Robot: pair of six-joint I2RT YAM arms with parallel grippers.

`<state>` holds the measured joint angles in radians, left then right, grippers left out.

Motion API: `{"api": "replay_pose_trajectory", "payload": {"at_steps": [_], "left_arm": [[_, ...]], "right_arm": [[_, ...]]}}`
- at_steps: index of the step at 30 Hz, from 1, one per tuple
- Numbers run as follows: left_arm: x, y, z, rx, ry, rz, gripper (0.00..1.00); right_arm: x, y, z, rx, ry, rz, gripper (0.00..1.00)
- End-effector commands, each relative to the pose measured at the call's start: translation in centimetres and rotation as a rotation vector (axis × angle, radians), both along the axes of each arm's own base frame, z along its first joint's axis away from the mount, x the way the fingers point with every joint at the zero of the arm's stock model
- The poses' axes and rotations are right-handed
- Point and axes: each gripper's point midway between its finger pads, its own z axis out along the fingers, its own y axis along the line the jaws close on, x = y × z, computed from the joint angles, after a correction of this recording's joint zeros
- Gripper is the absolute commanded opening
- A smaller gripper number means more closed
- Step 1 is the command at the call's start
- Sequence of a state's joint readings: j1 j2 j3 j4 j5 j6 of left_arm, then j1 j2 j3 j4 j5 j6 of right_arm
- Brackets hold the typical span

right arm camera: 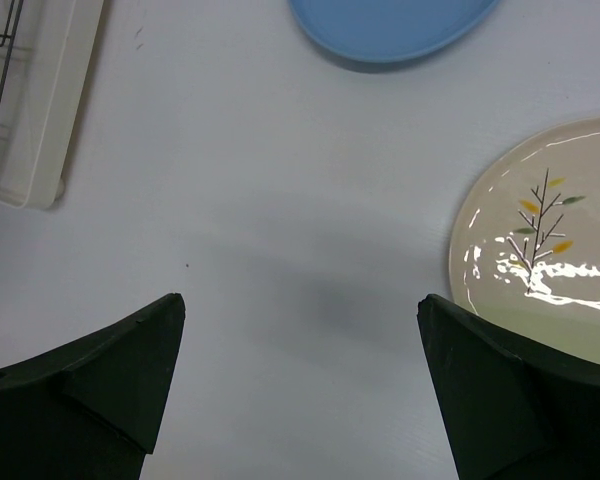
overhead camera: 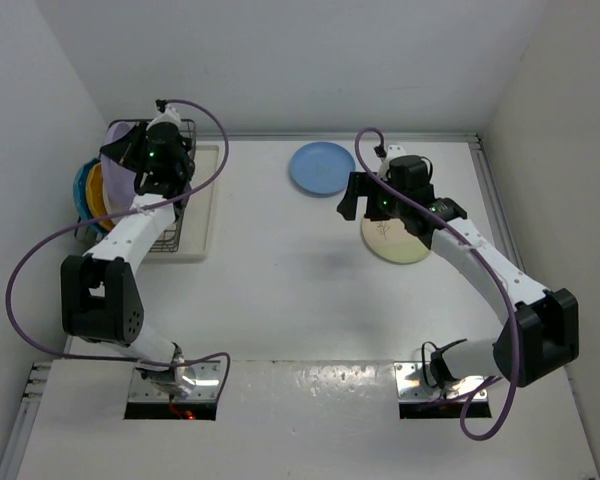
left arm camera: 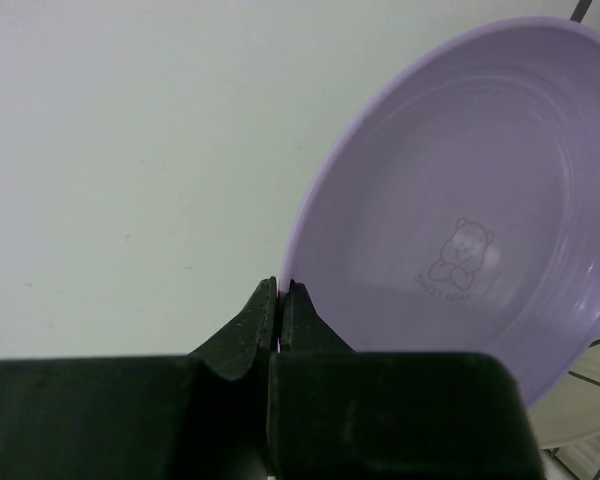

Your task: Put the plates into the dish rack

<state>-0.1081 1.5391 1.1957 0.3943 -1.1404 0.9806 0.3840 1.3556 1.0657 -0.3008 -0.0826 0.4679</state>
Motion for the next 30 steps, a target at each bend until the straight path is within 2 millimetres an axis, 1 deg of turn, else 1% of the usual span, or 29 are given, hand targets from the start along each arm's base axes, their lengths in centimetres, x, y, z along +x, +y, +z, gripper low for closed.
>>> {"api": "replay_pose_trajectory", "payload": {"at_steps": [1,2,5,6,9,10,11,13,14,15,16,17,18,19,20,21,23,24,25,26,27,28,29,30], "left_arm": [[-0.9,0.5,0.1,-0.048,-0.064,-0.006,0.0],[-0.9,0.5,-0.4,-0.057,-0.047,-0.006,0.0],[-0.9,0.5,-0.8,-0.054,-0.039,-0.005,0.0],[-1.2,0.9,-1.6,-0.044,-0.022,0.004,0.0],[-1.4,0.9,-2.1,-0.025,-0.023,0.004,0.0],[-1.5,1.0,-2.8,-0.023,-0.004,0.004,0.0],[-1.4,0.9,-2.9,-0.022,0.006,-0.005,0.0],[-1.6,0.9,-4.1,-0.027,0.024,-0.005,0.0],[-1.5,0.9,-4.1,-0.035,0.012,-0.005,0.0],[-1.7,0.9,-5.1,-0.038,0.048,-0.004,0.0],[-1.7,0.8,-5.7,-0.062,0.036,-0.002,0.0],[-1.4,0.6,-6.4,-0.085,0.047,-0.027,0.0],[-1.5,0.4,-7.6,-0.108,0.11,-0.039,0.0],[-1.4,0.2,-8.5,-0.154,0.082,-0.049,0.02],[-1.2,0.1,-8.5,-0.168,0.077,-0.059,0.07],[-1.0,0.0,-8.5,-0.171,0.077,-0.067,0.19],[-0.9,0.0,-9.0,-0.17,0.09,-0.066,0.3],[-1.2,0.2,-8.6,-0.152,0.096,-0.046,0.36],[-1.2,0.6,-8.5,-0.132,0.111,-0.031,0.51],[-1.1,0.7,-7.9,-0.125,0.109,-0.033,0.59],[-0.7,0.7,-7.2,-0.124,0.088,-0.025,0.64],[-0.6,0.7,-6.7,-0.124,0.091,-0.025,0.71],[-0.5,0.6,-6.9,-0.132,0.114,-0.021,0.73],[0.1,0.5,-5.3,-0.145,0.077,-0.036,0.73]], "right_arm": [[0.6,0.7,1.7,0.021,-0.037,0.014,1.0],[0.6,0.8,1.4,0.021,-0.031,0.015,1.0],[0.5,0.7,1.5,0.019,-0.034,0.015,1.0],[0.5,0.7,1.6,0.02,-0.037,0.014,1.0],[0.4,0.6,1.6,0.016,-0.042,0.014,1.0],[0.4,0.6,1.6,0.016,-0.044,0.016,1.0],[0.4,0.6,1.6,0.015,-0.045,0.015,1.0],[0.3,0.5,1.6,0.013,-0.044,0.016,1.0],[0.4,0.6,1.6,0.014,-0.047,0.018,1.0],[0.3,0.6,1.7,0.016,-0.046,0.018,1.0],[0.4,0.6,1.7,0.017,-0.047,0.016,1.0],[0.3,0.7,1.5,0.018,-0.041,0.017,1.0],[0.3,0.5,1.4,0.016,-0.039,0.013,1.0],[0.3,0.5,1.5,0.015,-0.043,0.015,1.0],[0.3,0.4,1.4,0.013,-0.037,0.011,1.0],[0.3,0.5,1.3,0.013,-0.038,0.013,1.0],[0.3,0.5,1.2,0.011,-0.031,0.014,1.0],[0.3,0.5,0.9,0.005,-0.025,0.012,1.0],[0.4,0.4,1.1,0.001,-0.025,0.011,1.0],[0.5,0.3,1.0,-0.003,-0.026,0.007,1.0],[0.4,0.3,0.5,-0.014,-0.007,0.005,1.0],[0.5,0.2,0.5,-0.017,-0.005,-0.001,1.0],[0.8,0.1,0.5,-0.02,-0.003,-0.008,1.0],[0.7,0.1,0.1,-0.026,0.015,-0.011,1.0]]}}
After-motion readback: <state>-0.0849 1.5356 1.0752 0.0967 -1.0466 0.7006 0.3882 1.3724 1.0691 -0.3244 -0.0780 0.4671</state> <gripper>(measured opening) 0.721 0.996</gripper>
